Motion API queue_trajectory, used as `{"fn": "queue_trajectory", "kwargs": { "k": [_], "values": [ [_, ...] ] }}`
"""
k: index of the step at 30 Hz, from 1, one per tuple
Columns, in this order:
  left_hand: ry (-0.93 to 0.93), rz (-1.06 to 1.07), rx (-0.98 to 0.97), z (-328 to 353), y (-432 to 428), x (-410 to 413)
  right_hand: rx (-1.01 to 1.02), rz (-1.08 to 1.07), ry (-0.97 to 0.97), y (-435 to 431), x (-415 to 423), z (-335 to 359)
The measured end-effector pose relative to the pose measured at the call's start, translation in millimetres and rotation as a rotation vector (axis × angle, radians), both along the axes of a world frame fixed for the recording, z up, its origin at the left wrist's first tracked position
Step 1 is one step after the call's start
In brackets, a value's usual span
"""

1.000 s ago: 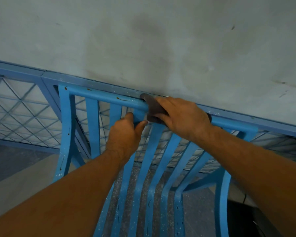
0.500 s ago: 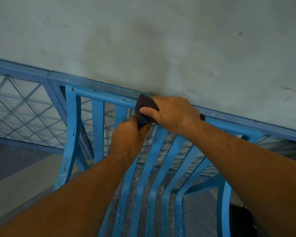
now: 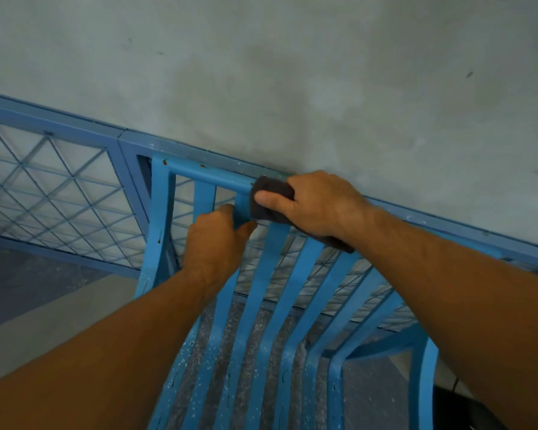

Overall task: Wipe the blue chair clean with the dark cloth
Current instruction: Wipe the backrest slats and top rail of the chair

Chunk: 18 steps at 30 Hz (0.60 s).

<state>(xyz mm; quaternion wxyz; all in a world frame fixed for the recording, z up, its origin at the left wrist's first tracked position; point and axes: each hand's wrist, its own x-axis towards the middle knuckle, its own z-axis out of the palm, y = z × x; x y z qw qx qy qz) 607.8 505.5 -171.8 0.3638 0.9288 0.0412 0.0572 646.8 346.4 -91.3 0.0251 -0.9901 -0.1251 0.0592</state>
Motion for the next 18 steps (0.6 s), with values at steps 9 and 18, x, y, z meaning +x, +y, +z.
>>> {"fn": "queue_trajectory", "kwargs": {
  "k": [9, 18],
  "values": [
    [-0.061, 0.032, -0.156, -15.9, -0.5, -4.2, 0.057, 0.151, -0.199, 9.6, -8.5, -11.0],
    [-0.016, 0.041, -0.140, -14.8, 0.8, -3.0, 0.102, 0.038, 0.063, 33.0, 14.6, 0.4]
  ]
}}
